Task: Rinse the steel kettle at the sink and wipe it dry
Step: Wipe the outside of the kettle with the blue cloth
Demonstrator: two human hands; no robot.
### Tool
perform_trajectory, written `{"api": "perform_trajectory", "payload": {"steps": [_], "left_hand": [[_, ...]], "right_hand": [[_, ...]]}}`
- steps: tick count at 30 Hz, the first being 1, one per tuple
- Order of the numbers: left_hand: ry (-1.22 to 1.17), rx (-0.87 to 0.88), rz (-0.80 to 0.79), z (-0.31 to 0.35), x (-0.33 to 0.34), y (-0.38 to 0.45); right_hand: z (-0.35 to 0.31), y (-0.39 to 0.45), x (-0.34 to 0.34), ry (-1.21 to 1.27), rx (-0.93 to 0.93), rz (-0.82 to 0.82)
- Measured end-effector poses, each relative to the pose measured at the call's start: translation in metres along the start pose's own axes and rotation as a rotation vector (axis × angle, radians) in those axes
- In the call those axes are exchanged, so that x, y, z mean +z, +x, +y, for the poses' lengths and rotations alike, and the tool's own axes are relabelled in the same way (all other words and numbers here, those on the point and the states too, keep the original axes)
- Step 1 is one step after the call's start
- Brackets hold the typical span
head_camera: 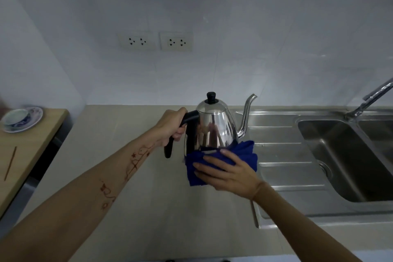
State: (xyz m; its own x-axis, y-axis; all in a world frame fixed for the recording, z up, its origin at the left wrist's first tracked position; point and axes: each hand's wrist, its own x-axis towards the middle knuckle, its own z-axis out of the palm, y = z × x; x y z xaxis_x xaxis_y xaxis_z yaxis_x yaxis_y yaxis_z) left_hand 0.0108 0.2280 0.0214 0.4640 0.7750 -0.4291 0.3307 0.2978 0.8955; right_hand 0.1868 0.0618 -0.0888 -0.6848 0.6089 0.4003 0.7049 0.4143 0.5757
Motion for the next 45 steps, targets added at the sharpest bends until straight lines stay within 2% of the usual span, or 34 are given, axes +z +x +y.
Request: {"api": "perform_trajectory", "payload": {"steps": [3, 6, 8, 12, 15, 18, 20, 22, 26, 27, 30, 33, 35, 37, 39, 41, 45], "left_hand": [[-0.018, 0.033, -0.01, 0.02, -0.005, -0.001], [0.009, 0.062, -0.061, 0.033, -0.008, -0.002], [0.054, 0.065, -0.063, 0.035, -0.008, -0.003], [0.115, 0.034, -0.067, 0.026, -0.009, -0.008], [0.075, 0.006, -0.079, 0.022, -0.008, -0.011], [0.105, 0.021, -0.093, 0.031, -0.005, -0.011], [0.098, 0.042, -0.103, 0.036, -0.004, -0.011], [0.094, 0.064, -0.113, 0.036, -0.004, -0.011], [0.133, 0.068, -0.097, 0.036, -0.006, -0.015], [0.127, 0.068, -0.098, 0.036, -0.008, -0.017], [0.087, 0.063, -0.107, 0.037, -0.011, -0.02], [0.104, 0.08, -0.119, 0.041, -0.009, -0.022], [0.109, 0.087, -0.123, 0.041, -0.007, -0.022], [0.085, 0.084, -0.108, 0.037, -0.008, -0.022], [0.062, 0.088, -0.076, 0.032, -0.009, -0.024], [0.059, 0.094, -0.049, 0.028, -0.01, -0.025], [0.058, 0.08, -0.047, 0.022, -0.013, -0.025]], "right_hand": [[0.038, 0.031, -0.022, 0.055, 0.264, 0.181], [0.046, 0.068, -0.035, 0.124, 0.475, 0.251], [0.027, 0.07, -0.032, 0.114, 0.448, 0.245], [-0.007, 0.017, -0.013, 0.028, 0.225, 0.102], [0.02, 0.01, -0.02, 0.117, 0.372, 0.162], [0.058, 0.047, -0.044, 0.341, 0.563, 0.223], [0.062, 0.075, -0.054, 0.336, 0.626, 0.253], [0.042, 0.088, -0.055, 0.243, 0.612, 0.266], [-0.014, 0.042, -0.032, 0.005, 0.259, 0.064], [-0.015, 0.027, -0.027, -0.027, 0.244, 0.051], [0.009, 0.011, -0.029, 0.04, 0.44, 0.188], [0.05, 0.036, -0.052, 0.376, 0.638, 0.266], [0.067, 0.063, -0.068, 0.646, 0.839, 0.33], [0.073, 0.081, -0.072, 0.794, 1.06, 0.406], [0.062, 0.083, -0.069, 0.888, 1.252, 0.471], [0.035, 0.074, -0.064, 0.937, 1.369, 0.481], [-0.013, 0.066, -0.062, 0.874, 1.414, 0.375]]}}
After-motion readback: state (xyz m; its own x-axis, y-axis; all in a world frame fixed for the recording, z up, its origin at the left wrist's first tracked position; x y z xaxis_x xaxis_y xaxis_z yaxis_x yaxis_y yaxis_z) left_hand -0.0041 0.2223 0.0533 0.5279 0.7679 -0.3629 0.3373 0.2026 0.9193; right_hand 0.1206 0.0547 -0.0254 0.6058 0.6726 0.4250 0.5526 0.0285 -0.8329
